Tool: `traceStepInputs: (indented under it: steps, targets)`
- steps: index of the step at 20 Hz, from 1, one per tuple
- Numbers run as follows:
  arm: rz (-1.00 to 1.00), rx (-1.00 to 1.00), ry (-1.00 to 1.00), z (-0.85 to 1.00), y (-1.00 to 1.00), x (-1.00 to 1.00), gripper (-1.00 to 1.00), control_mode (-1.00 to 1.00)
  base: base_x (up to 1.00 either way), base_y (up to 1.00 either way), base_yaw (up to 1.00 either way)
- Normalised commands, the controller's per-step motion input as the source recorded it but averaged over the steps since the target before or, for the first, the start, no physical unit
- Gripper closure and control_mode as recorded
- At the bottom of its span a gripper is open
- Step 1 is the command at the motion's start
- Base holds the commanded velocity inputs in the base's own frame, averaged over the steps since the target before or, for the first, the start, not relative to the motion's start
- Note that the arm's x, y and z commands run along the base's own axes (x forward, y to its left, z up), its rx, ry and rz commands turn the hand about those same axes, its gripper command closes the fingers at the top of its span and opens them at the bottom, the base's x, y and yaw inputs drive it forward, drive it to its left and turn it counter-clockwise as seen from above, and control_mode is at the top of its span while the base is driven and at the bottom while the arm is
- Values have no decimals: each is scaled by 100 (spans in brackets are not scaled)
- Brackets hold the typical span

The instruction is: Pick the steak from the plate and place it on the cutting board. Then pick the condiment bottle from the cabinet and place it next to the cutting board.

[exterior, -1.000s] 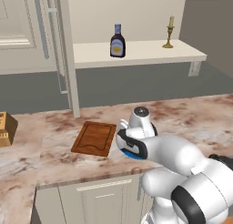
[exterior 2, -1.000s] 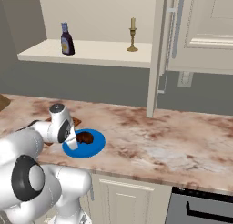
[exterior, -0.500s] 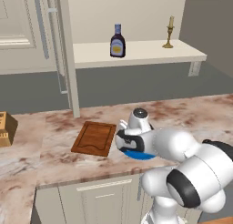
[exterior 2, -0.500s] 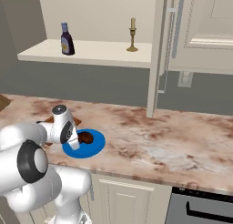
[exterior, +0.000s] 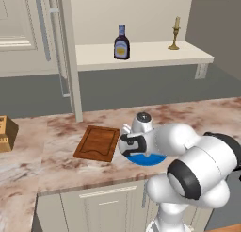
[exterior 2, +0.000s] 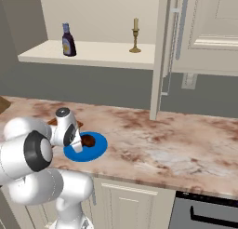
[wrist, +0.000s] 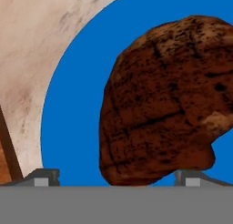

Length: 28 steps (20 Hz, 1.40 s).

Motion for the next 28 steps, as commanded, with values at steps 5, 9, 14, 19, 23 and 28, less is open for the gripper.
traceStepInputs:
  steps: [5,9,14,19,23,28]
  targets:
    - [0,0,0,-15,0,3,-100,-100,0,0,0]
    - [0,0,0,-12,1,2,-100,-100,0,0,0]
    - [0,0,0,-17,5,2,100,-100,0,0,0]
    - [0,0,0,-10,0,0,100,-100,0,0,0]
    - [0,0,0,0,0,0,100,-100,0,0,0]
    - [0,-1,0,4,0,0,100,-100,0,0,0]
